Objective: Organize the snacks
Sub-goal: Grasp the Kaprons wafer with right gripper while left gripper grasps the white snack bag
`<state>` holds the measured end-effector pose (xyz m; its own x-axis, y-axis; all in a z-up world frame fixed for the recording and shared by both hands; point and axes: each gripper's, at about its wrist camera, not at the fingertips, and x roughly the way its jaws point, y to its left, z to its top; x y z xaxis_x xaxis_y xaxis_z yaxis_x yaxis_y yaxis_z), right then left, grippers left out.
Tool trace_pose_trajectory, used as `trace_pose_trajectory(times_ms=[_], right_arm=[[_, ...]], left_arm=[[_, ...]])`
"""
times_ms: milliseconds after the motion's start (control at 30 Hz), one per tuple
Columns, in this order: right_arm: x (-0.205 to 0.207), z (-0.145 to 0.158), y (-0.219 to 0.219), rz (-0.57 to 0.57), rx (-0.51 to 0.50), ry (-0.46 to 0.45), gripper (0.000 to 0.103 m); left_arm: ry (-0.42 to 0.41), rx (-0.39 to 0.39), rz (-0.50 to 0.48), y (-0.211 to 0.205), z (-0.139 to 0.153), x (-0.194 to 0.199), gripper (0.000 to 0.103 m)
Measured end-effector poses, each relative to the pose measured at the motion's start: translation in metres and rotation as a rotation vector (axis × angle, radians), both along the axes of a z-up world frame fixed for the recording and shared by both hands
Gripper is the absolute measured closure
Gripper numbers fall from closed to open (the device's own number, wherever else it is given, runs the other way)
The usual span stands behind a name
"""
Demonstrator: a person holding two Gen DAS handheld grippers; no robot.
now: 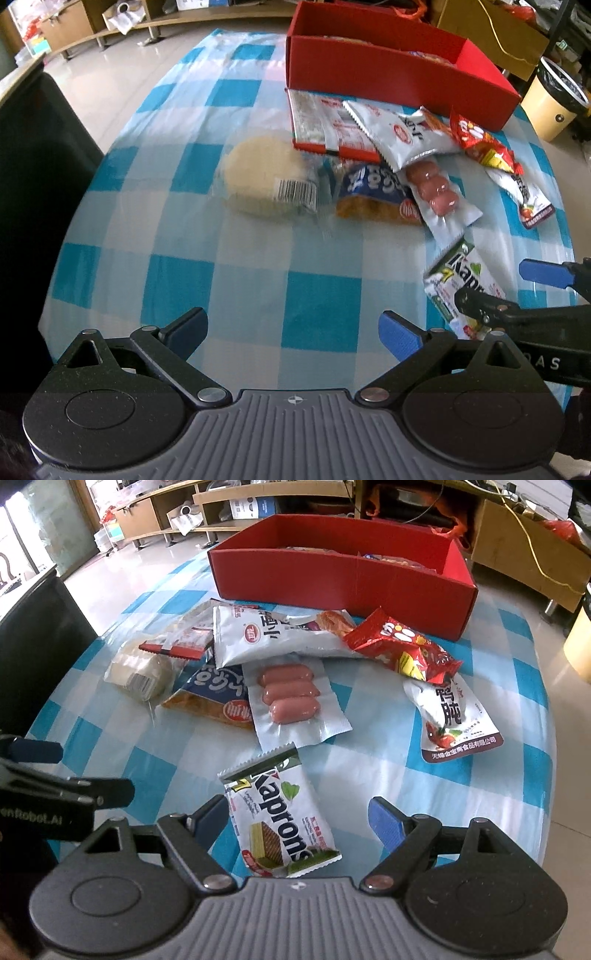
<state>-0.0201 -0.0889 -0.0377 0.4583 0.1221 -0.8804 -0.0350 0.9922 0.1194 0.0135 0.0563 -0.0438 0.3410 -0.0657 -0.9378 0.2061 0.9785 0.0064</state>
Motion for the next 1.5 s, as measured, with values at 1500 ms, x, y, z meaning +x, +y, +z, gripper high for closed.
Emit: trace_pose_trajectory(times_ms=[1500], right_arm=[[0.011, 0.030, -0.029, -0.023, 0.126, -0.085, 0.049]], left_arm=[[-0.101, -0.076, 0.058, -0.044, 0.036, 0.120, 0.005]])
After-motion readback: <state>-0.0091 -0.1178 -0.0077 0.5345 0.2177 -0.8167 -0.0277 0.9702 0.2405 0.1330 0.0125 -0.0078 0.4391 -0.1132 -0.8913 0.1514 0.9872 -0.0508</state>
